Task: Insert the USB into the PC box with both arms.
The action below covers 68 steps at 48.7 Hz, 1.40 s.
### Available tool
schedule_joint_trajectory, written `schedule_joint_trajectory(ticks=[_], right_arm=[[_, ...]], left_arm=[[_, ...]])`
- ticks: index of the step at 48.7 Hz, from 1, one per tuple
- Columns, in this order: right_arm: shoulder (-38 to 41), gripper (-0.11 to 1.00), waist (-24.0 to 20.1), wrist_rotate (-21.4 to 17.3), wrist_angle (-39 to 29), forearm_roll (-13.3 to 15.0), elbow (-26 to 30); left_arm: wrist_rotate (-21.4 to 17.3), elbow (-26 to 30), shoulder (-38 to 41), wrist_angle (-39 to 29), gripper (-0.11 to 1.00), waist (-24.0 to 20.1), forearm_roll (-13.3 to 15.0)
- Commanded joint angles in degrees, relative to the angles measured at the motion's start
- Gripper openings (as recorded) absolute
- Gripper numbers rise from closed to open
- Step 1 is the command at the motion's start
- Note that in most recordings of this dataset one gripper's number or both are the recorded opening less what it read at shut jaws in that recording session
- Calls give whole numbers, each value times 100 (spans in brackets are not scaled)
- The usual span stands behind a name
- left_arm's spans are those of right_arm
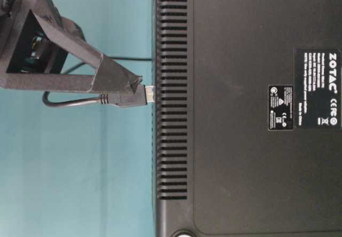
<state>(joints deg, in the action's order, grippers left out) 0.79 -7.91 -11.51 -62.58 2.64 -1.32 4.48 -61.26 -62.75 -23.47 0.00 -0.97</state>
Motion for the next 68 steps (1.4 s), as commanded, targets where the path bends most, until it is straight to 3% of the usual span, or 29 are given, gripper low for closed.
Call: schedule_joint_trajectory(ticks=[1,8,26,32,41,46,68], right_arm=[[-123,75,-18,18,18,132,141],[-123,74,-18,18,18,352,202],[-114,69,0,-18,-132,369,466],[-114,57,-9,-26,-202,369,475],[-88,25,0,-35,-220,369,439],[-88,12,0,-35,-185,369,448],[-79,8,-167,-299,-158,369,264]], left_arm=[[9,105,26,26,0,0,-9],[18,105,26,26,0,0,-9],[185,70,0,26,0,0,-9],[185,70,-35,26,0,-9,-9],[193,70,-35,26,0,0,-9],[193,70,-35,26,0,0,-9],[202,44,-35,26,0,9,-9]])
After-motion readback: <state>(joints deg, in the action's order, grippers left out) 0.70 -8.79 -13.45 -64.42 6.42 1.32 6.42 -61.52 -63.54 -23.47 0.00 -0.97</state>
